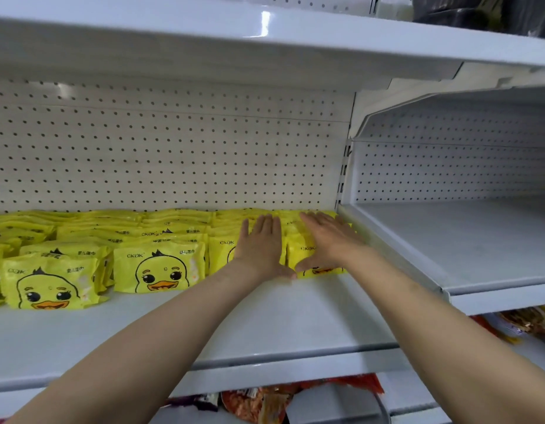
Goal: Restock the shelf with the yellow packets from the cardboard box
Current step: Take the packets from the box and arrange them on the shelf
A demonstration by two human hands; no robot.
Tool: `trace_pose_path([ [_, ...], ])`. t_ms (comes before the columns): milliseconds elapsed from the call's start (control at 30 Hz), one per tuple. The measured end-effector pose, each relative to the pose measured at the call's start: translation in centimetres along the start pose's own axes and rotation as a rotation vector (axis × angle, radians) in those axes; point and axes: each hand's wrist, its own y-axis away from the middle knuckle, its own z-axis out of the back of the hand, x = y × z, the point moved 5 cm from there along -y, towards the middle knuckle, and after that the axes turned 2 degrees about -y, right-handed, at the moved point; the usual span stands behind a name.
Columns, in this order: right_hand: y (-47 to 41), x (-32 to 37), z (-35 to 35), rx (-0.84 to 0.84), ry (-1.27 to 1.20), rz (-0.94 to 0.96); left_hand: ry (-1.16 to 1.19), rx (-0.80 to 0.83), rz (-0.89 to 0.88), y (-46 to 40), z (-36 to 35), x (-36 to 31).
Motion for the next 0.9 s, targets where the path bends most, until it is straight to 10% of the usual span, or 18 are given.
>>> trace_pose_path([
  [900,0.5,-5.9,-2.4,0.023,0.006,0.053,-0.126,0.023,-0.001,-2.2,-0.9,-6.1],
])
